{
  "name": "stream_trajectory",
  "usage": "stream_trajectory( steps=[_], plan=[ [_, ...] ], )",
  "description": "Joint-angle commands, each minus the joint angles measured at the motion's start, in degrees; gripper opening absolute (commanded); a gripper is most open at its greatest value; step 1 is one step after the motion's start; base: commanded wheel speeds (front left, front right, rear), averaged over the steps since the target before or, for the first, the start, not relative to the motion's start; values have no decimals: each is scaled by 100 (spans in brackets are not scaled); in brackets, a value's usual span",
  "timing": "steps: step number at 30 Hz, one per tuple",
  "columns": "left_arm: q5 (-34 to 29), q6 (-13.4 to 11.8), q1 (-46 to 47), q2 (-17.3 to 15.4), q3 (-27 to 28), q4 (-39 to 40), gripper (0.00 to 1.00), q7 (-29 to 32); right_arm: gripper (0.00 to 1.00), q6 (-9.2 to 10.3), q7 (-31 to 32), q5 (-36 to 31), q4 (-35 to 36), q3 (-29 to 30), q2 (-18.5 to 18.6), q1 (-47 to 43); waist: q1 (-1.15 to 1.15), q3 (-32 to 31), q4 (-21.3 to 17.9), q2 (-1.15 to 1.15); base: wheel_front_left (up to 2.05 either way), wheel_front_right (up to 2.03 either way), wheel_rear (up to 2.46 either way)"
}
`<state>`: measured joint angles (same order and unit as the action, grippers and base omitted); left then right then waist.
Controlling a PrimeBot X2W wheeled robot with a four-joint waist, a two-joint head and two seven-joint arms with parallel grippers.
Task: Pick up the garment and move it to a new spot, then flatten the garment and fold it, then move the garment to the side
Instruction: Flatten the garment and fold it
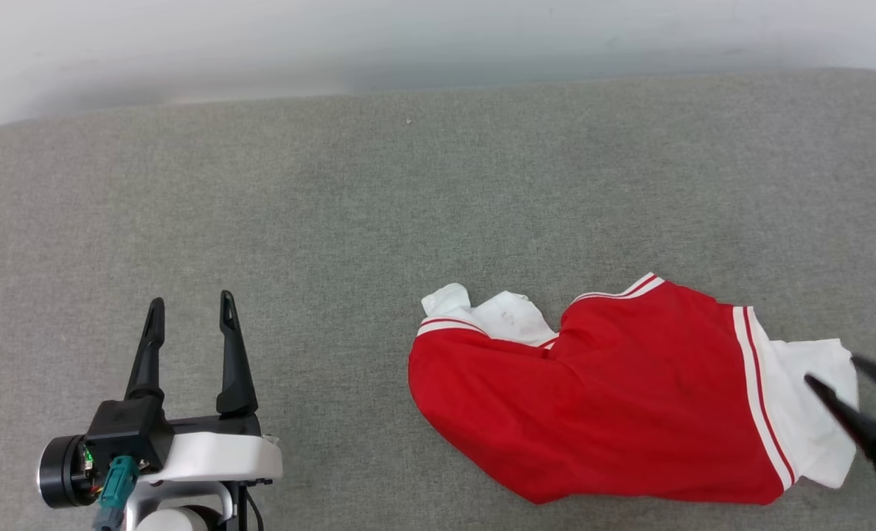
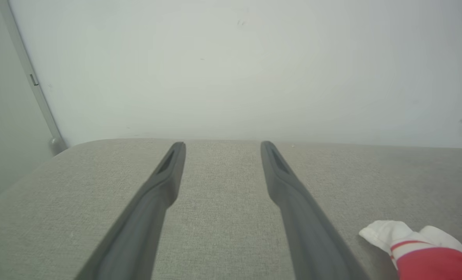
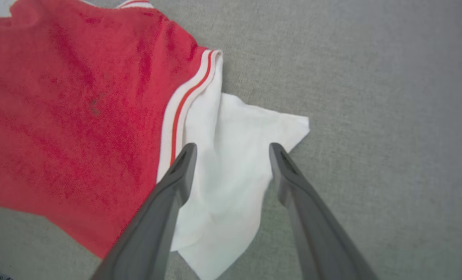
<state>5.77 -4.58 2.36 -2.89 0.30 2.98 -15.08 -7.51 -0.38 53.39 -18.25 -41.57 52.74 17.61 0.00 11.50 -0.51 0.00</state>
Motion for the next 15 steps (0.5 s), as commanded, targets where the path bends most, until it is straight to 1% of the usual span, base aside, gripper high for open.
stream_trajectory(
  steps=[1,4,6,10,14,15],
  plan=[
    [-44,34,-50,2,43,-10,100,-13,100,3,-185,-207,68,277,-77,-111,0,-90,-21,0,0,0,0],
    [-122,120,28,-4,131,-4,100,-13,100,3,-601,-646,290,988,-283,-160,0,-180,-43,0,0,0,0],
    [-184,216,173,-61,172,11,100,-13,100,4,-861,-1000,480,1525,-523,-235,0,-211,-47,0,0,0,0],
    [-287,412,494,-216,186,-64,100,-13,100,4,-1131,-1710,986,2525,-1235,-519,0,-228,-39,0,0,0,0],
    [-390,626,1021,-431,123,-296,100,-13,100,4,-1251,-2541,1529,3515,-2124,-904,0,-187,-38,0,0,0,0],
    [-412,677,1191,-475,92,-336,100,-14,100,3,-1277,-2755,1680,3688,-2344,-999,0,-173,-40,0,0,0,0]
  ],
)
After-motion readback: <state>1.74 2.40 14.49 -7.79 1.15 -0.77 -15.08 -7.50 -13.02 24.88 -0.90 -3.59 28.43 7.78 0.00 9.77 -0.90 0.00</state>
